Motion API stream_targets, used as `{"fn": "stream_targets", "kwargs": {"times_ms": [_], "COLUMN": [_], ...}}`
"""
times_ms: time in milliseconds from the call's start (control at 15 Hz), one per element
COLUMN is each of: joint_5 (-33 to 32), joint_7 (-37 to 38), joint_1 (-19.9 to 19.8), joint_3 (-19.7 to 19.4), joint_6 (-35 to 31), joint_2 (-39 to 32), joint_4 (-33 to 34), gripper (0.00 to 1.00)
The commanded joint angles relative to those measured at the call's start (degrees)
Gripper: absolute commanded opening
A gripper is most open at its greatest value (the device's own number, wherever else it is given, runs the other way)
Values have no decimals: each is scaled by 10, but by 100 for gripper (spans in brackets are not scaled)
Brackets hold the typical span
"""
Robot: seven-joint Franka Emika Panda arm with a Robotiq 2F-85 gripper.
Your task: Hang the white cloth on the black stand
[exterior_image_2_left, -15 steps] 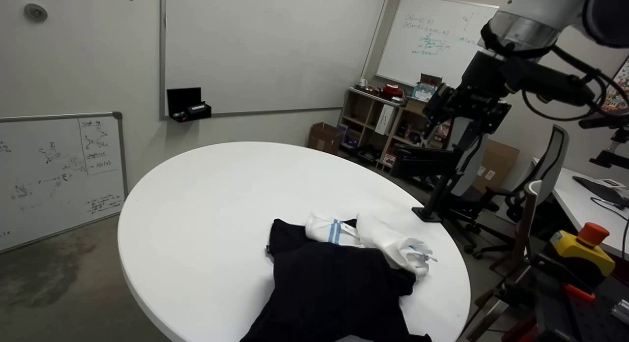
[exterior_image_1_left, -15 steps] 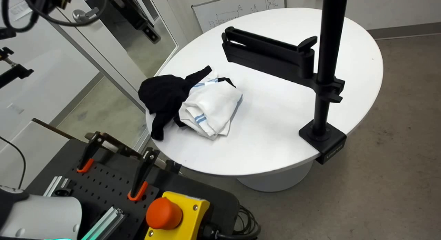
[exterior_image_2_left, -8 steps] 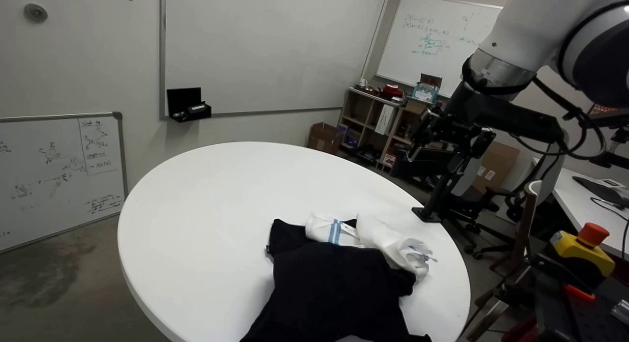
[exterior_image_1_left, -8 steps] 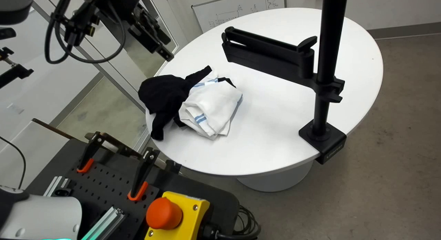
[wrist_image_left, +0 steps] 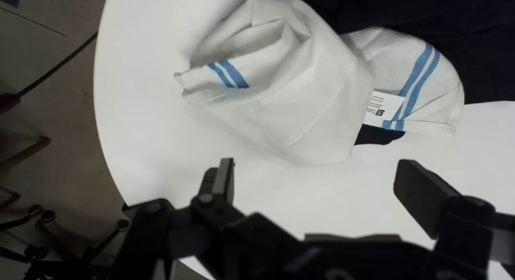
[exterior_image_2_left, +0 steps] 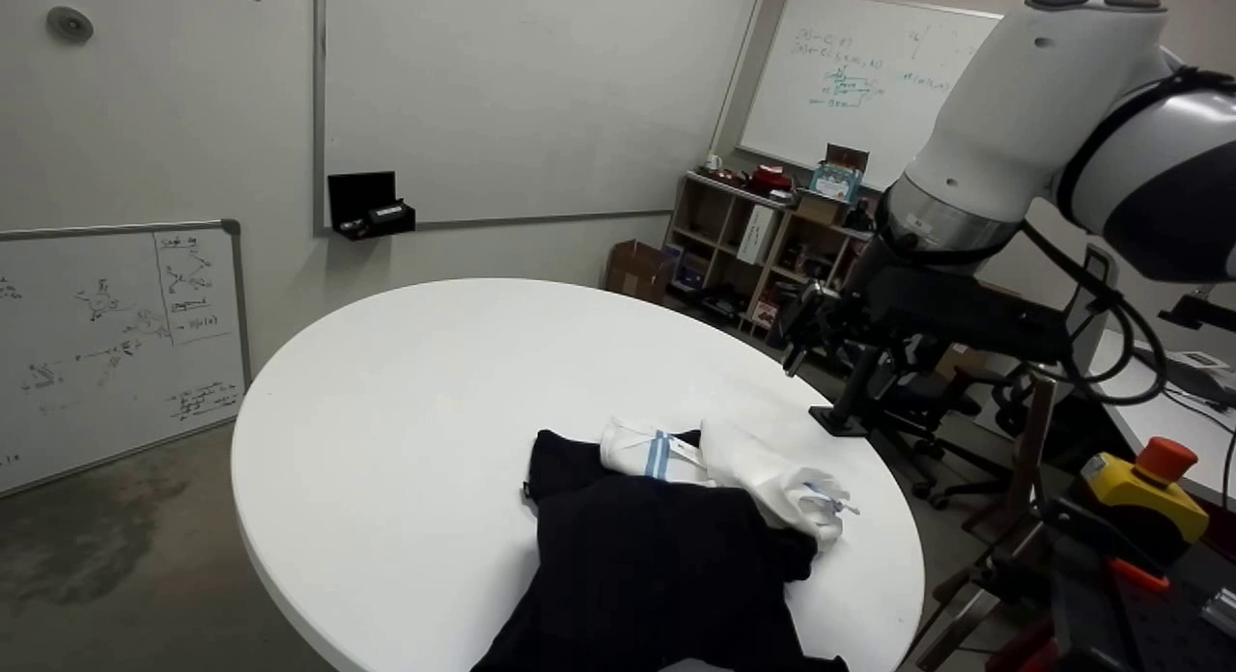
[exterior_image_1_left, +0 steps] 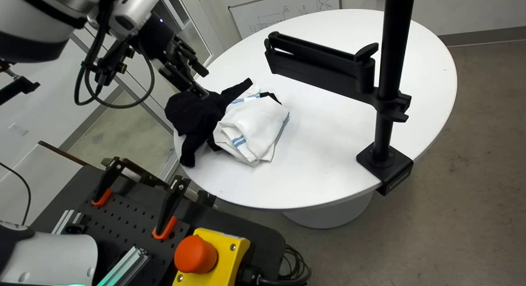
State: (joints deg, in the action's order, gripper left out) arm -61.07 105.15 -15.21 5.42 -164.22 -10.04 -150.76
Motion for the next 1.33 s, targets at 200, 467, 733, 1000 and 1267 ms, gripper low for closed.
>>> {"fn": "stream_targets", "kwargs": {"times_ms": [200,467,733,1000,1267], "joint_5": [-127,-154,-173,-196,-202], "joint_7": [157,198,217,226,222], "joint_1": [36,49,59,72,78], "joint_3": [-27,-35,-41,-48,-49], "joint_6": [3,6,7,8,6], "joint_2": [-140,-208,-260,-300,-323], "joint_4": [92,134,165,195,215], "gripper": [100,100,100,100,60]}}
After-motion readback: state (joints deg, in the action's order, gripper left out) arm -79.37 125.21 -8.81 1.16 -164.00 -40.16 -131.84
